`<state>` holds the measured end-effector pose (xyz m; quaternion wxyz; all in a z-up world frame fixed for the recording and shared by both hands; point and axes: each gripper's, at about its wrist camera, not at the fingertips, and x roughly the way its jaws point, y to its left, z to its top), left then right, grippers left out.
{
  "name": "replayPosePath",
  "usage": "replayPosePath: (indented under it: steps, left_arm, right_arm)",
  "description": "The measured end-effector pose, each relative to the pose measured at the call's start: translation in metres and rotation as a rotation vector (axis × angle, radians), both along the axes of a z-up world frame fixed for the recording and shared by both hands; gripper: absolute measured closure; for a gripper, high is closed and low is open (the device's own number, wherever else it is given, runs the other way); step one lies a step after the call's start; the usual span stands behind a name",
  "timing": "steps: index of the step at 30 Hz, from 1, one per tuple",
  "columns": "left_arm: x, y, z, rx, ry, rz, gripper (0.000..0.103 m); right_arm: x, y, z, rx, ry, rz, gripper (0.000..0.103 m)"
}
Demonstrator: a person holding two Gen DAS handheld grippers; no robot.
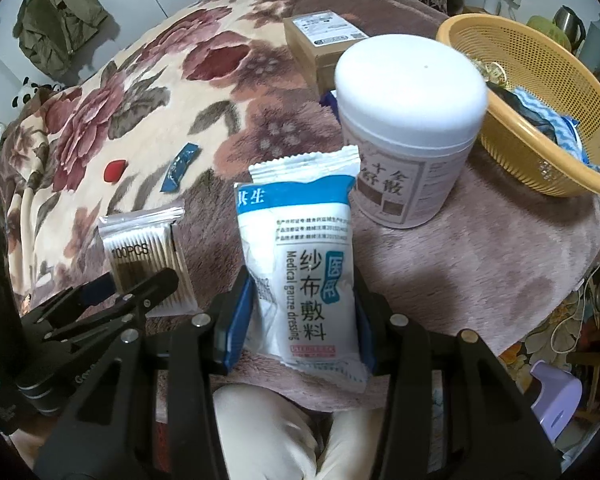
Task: Organize soft objects
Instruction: 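Lift and carry the cotton-swab pack and gauze pack over the orange basket with both tools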
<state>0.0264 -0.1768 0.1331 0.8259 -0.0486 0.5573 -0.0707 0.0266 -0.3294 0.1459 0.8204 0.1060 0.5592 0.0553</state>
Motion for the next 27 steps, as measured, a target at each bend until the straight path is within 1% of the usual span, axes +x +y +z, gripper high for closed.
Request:
replayPosePath:
  steps: [5,12,22,27]
  left_arm:
    - [0.004,-0.011,0.006,0.003,-0.009,-0.021,0.042]
    - [0.01,-0.026,0.017,-0.001,-0.024,-0.043,0.042]
    - [0.02,-0.054,0.042,-0.005,-0.07,-0.089,0.042]
    - [0.027,-0.068,0.054,-0.019,-0.084,-0.106,0.042]
  right_arm:
    - [0.0,-0.007,0.004,0.008,-0.004,-0.012,0.057]
    - [0.0,-0.021,0.017,0.01,-0.028,-0.03,0.057]
    - [0.003,-0.042,0.038,0.008,-0.069,-0.06,0.057]
    - [0.005,-0.058,0.049,0.008,-0.092,-0.083,0.057]
